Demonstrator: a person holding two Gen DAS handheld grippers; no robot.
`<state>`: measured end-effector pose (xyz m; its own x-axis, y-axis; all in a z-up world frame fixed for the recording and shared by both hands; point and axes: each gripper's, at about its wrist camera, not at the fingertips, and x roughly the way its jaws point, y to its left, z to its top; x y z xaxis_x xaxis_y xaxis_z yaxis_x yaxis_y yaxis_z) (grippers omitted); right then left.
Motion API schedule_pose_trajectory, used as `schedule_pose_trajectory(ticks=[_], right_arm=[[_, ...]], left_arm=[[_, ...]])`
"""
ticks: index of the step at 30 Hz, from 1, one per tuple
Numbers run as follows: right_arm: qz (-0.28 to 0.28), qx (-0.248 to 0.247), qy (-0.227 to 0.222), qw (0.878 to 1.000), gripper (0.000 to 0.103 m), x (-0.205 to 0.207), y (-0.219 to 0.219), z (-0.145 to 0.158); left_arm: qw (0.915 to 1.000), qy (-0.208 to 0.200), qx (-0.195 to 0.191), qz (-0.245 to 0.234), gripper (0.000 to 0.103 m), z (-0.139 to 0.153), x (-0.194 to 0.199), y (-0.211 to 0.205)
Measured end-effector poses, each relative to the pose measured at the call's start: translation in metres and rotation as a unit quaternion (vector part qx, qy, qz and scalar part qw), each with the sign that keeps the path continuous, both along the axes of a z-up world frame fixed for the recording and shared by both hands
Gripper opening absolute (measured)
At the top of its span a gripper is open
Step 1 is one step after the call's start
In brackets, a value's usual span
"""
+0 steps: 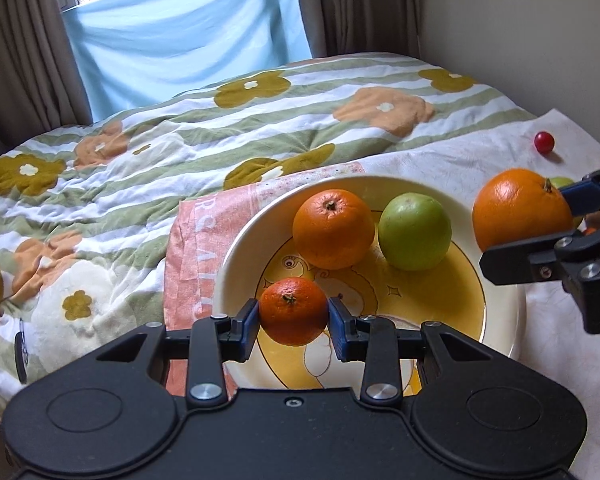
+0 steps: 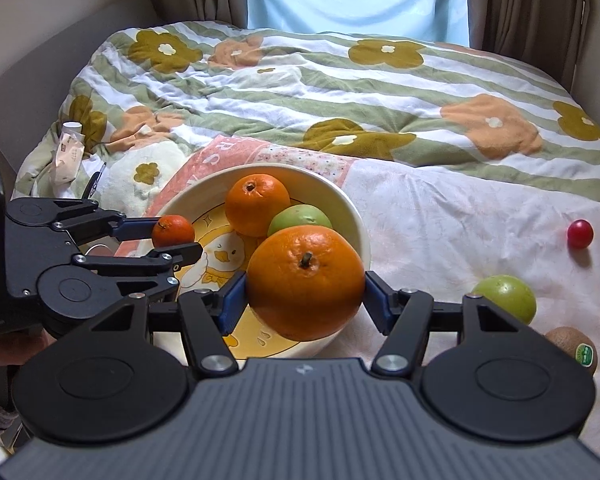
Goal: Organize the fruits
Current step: 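Carry the tangerine into the bowl and open the left gripper while the right carries the orange, then lower the large orange into the bowl and open the right gripper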
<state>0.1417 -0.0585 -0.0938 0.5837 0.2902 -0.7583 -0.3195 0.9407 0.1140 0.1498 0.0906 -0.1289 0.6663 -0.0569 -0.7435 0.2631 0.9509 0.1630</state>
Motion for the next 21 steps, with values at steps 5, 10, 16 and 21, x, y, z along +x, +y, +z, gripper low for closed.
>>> schedule_pose_trajectory(ticks=[5,10,16,21], right_arm=[[-0.009,-0.004,0.001,1.000,0.076,0.001,-0.001,0.001],[-0.017,-0.003,-0.005,1.000,0.076,0.002,-0.006,0.008],[-0.009,-0.009,-0.006,1.000,0.076,0.005,-0.003,0.008],[0.009,-0.015,0.006,1.000,0.076,0.008,0.010,-0.002]], left_arm=[[0.9998,-0.011,-0.002,-0.015,0.082,0.001,-0.002,0.002],[0.9990,-0.033,-0.005,-0.029,0.096,0.013,-0.012,0.006],[0.9990,-0.029,-0.012,-0.032,0.097,0.019,-0.025,0.014],[0.9991,-0.022,-0.031,-0.019,0.098,0.023,-0.032,0.024]])
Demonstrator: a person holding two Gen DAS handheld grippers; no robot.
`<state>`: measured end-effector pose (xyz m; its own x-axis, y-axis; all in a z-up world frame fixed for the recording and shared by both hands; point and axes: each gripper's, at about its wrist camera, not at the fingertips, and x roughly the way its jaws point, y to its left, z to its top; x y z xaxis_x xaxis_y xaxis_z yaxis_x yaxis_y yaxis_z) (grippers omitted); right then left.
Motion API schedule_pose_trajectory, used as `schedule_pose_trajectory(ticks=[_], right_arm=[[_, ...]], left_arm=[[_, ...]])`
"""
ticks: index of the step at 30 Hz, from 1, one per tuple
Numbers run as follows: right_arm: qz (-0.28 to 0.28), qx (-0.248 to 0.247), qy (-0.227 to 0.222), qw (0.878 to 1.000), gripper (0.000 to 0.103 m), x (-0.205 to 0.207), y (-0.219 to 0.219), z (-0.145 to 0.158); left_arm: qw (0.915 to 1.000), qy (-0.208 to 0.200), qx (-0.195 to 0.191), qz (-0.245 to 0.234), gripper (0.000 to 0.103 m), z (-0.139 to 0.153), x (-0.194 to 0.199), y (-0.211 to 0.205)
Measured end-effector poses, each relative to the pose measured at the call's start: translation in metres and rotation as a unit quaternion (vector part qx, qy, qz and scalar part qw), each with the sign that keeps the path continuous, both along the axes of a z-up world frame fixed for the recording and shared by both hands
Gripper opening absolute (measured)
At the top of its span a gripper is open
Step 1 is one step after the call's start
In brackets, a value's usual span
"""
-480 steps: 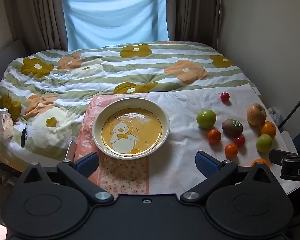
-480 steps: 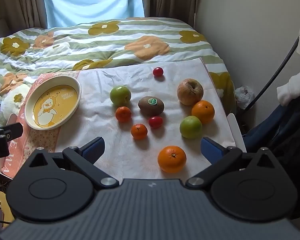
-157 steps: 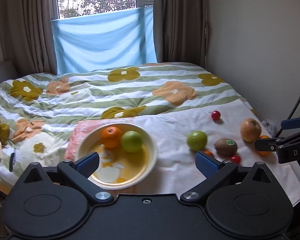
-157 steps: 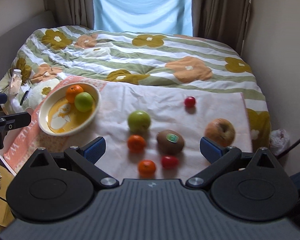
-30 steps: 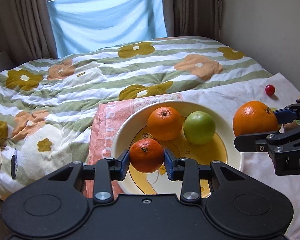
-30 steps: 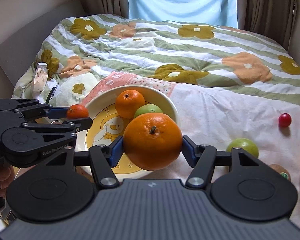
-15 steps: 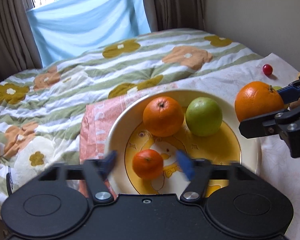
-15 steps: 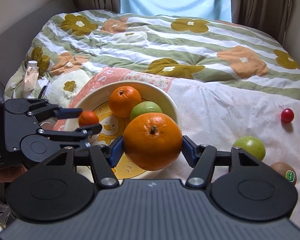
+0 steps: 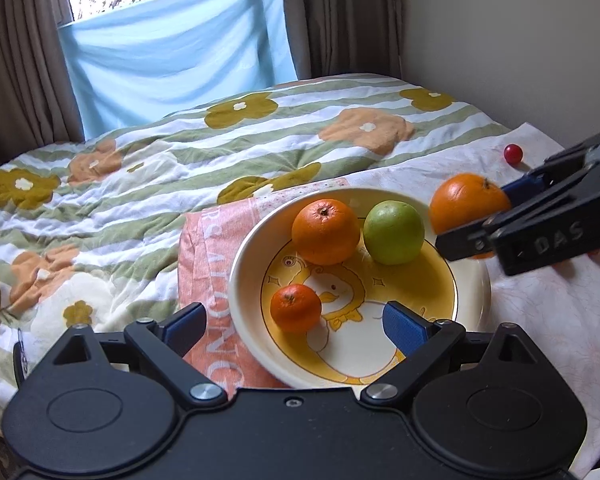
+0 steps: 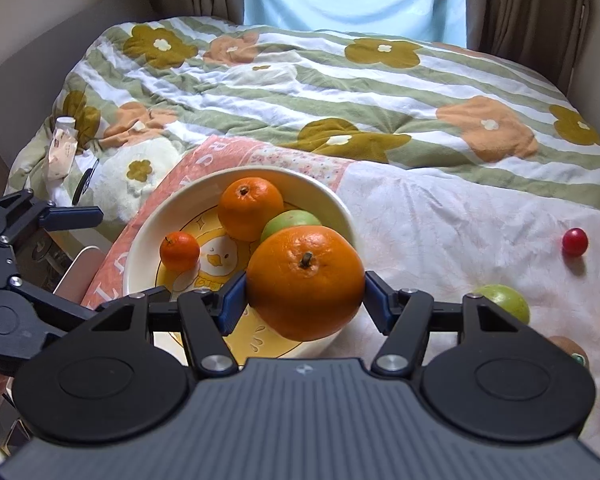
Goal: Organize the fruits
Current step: 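Lower the large orange into the bowl and open the right gripper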
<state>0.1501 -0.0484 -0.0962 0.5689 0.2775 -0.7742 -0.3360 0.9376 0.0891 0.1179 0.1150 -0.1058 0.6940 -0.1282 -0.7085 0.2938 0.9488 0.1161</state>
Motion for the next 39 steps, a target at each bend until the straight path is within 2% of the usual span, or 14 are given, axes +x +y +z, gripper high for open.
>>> schedule_pose_trajectory(ticks=[14,16,17,18,20,29,39], right_arm=[[0.036,-0.011,0.021,0.999,0.078,0.005,0.026,-0.031],[0.033,-0.003,0.002,0.999,0.083,0.003,0.024,-0.026],[0.028,-0.006,-0.009,1.000,0.096,0.003,0.023,-0.022],[0.021,-0.011,-0.020,1.000,0.103,0.002,0.022,-0.019],[0.014,-0.016,-0.039,0.999,0.103,-0.001,0.019,-0.013],[-0.015,-0.016,-0.043,0.999,0.103,-0.013,0.000,0.001],[-0.044,-0.007,-0.060,0.997,0.103,-0.034,-0.024,0.034]], left_arm=[[0.9995,0.004,-0.013,0.028,0.098,0.000,-0.007,0.017],[0.9995,0.002,-0.013,0.028,0.098,0.001,-0.008,0.018],[0.9995,0.002,-0.012,0.028,0.098,0.001,-0.008,0.018],[0.9995,0.001,-0.012,0.028,0.098,0.001,-0.008,0.018],[0.9995,-0.001,-0.011,0.028,0.098,0.003,-0.009,0.018],[0.9991,-0.005,-0.021,0.037,0.099,0.016,-0.012,0.016],[0.9991,-0.020,-0.028,0.026,0.101,0.042,-0.019,-0.005]])
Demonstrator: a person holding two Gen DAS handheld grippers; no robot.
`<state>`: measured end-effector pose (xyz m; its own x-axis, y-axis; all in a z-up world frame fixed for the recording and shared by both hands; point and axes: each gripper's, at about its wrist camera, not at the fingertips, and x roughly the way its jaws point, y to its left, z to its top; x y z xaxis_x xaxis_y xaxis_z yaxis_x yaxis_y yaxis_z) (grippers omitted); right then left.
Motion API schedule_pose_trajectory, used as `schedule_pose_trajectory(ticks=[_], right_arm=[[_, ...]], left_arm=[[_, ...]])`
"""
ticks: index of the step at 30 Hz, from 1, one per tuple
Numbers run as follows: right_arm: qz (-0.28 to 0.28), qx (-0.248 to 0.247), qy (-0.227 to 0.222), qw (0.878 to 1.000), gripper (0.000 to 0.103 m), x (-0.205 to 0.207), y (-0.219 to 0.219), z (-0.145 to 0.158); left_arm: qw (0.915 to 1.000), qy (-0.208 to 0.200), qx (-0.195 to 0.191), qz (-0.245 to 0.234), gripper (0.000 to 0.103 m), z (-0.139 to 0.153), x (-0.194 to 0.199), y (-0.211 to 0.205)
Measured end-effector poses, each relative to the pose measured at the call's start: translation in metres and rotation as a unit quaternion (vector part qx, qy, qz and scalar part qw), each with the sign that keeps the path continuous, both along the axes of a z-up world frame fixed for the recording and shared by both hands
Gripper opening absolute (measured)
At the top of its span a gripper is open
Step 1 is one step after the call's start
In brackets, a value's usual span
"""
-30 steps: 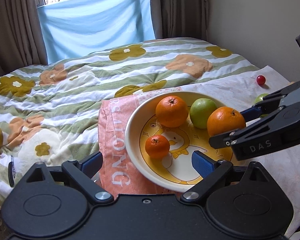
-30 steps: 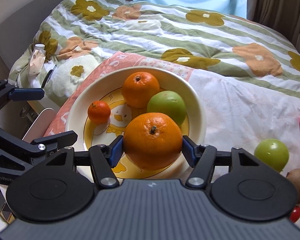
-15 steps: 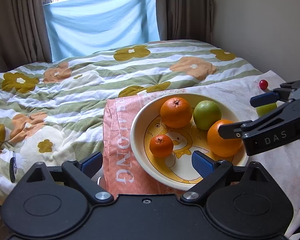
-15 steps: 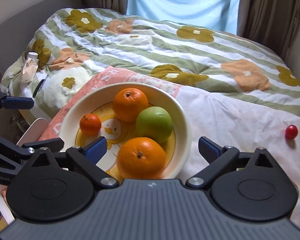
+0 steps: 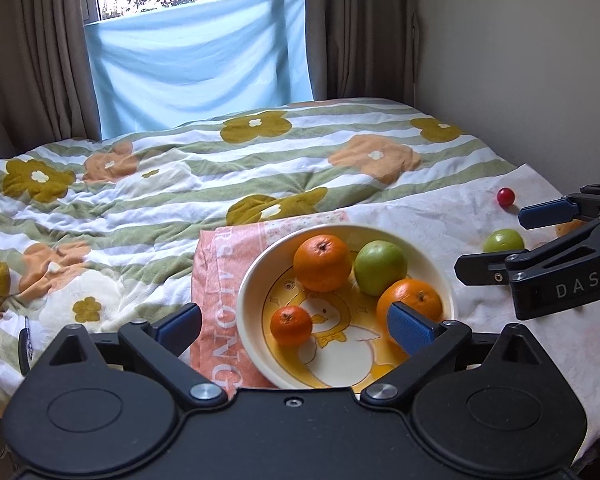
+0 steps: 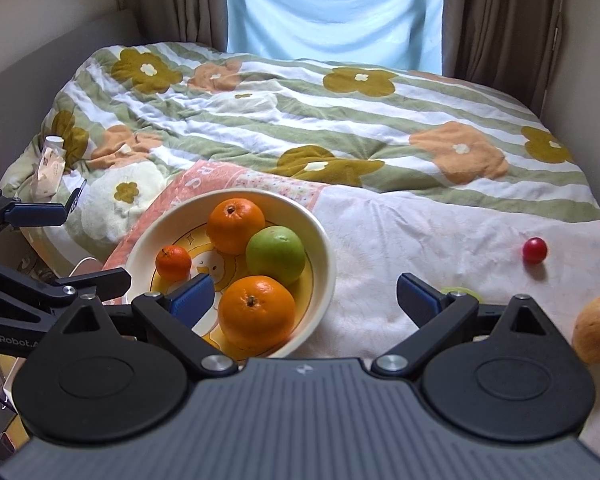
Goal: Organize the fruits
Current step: 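Lower the large orange into the bowl and open the right gripper, then withdraw both grippers from the bowl toward the remaining fruits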
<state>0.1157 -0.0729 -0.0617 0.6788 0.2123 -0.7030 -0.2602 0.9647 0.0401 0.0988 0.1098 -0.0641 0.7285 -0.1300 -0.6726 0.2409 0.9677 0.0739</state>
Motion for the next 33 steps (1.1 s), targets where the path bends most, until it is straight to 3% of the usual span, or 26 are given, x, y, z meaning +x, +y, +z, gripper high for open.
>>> schedule_pose_trajectory(ticks=[14,25,33], right_arm=[[-0.076,0.016,-0.018,0.997,0.103,-0.038,-0.107,0.030],[-0.068,-0.008,-0.033,0.997,0.103,-0.053,-0.206,0.036],[-0.055,-0.020,-0.032,0.998,0.103,-0.039,-0.264,0.023]], left_arm=[[0.9998,-0.018,0.000,-0.007,0.102,0.027,-0.021,-0.063],[0.9997,-0.018,-0.017,0.008,0.102,0.033,-0.040,-0.146],[0.9996,-0.009,-0.020,0.017,0.101,0.017,-0.039,-0.200]])
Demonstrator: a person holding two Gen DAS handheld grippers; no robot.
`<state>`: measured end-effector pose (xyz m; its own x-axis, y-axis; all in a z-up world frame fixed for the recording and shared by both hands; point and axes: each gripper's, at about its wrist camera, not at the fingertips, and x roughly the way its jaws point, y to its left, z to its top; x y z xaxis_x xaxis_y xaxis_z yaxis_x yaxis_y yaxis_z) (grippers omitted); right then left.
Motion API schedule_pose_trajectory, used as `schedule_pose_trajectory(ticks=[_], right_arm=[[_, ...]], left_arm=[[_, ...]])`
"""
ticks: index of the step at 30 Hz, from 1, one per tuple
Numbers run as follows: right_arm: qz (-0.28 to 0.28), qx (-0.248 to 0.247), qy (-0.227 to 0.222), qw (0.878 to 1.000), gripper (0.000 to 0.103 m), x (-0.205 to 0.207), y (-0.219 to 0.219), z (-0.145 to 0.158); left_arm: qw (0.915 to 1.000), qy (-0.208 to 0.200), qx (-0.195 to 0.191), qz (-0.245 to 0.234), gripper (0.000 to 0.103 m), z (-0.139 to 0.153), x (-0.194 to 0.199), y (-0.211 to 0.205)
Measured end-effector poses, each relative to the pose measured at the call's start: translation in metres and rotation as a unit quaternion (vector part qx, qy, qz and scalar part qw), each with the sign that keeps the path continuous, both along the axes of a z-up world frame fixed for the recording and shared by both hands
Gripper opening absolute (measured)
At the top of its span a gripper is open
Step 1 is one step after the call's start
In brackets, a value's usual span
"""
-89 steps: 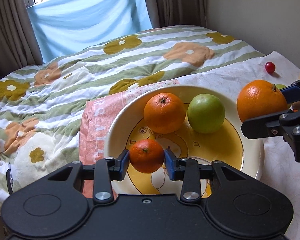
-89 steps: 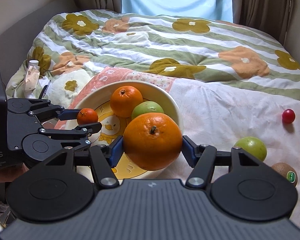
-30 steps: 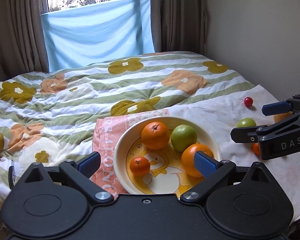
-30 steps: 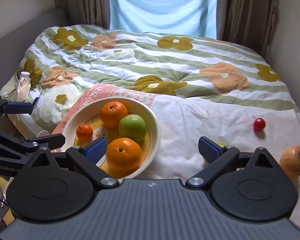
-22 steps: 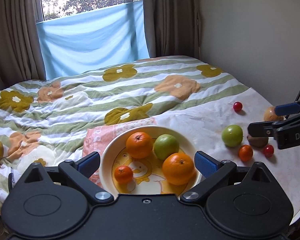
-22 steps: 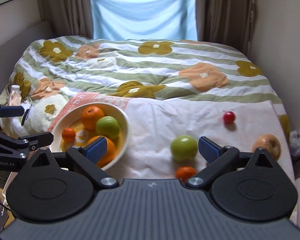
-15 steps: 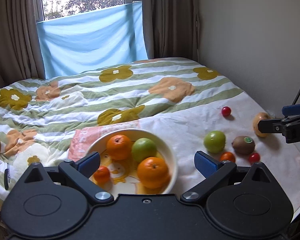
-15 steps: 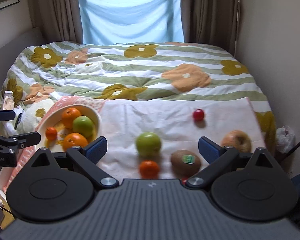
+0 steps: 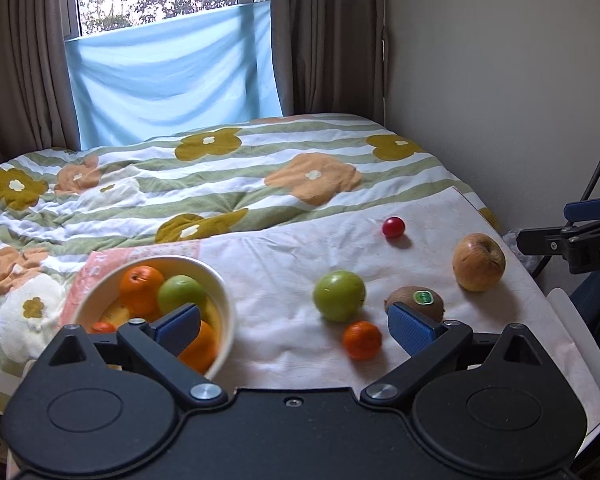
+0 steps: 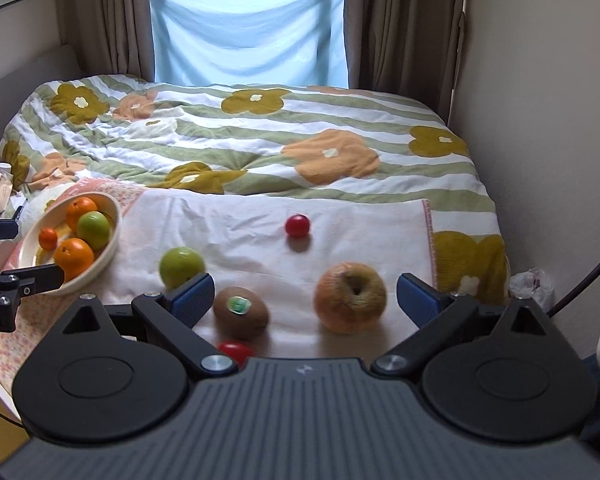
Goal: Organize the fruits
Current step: 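Withdraw both grippers from the bowl toward the remaining fruits, then grasp the tangerine with the left gripper while the right gripper grasps the wrinkled apple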
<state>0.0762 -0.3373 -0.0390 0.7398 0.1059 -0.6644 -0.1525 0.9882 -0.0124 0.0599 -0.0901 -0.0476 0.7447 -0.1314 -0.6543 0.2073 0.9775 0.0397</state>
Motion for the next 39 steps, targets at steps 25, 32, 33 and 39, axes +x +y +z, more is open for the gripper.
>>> schedule_pose_trajectory(ticks=[25,32,33,39], right_arm=[[0.062,0.028,0.064,0.996,0.103,0.072,-0.048,-0.091],[0.071,0.026,0.072,0.995,0.103,0.081,-0.049,-0.101],[0.072,0.027,0.074,0.994,0.103,0.083,-0.049,-0.103],[0.078,0.026,0.077,0.994,0.103,0.087,-0.046,-0.106]], left_arm=[[0.9969,0.069,0.024,0.029,0.073,-0.099,0.047,-0.073],[0.9964,0.074,0.028,0.030,0.055,-0.109,0.053,-0.079],[0.9964,0.074,0.029,0.029,0.050,-0.109,0.054,-0.079],[0.9964,0.070,0.037,0.030,0.043,-0.108,0.055,-0.079]])
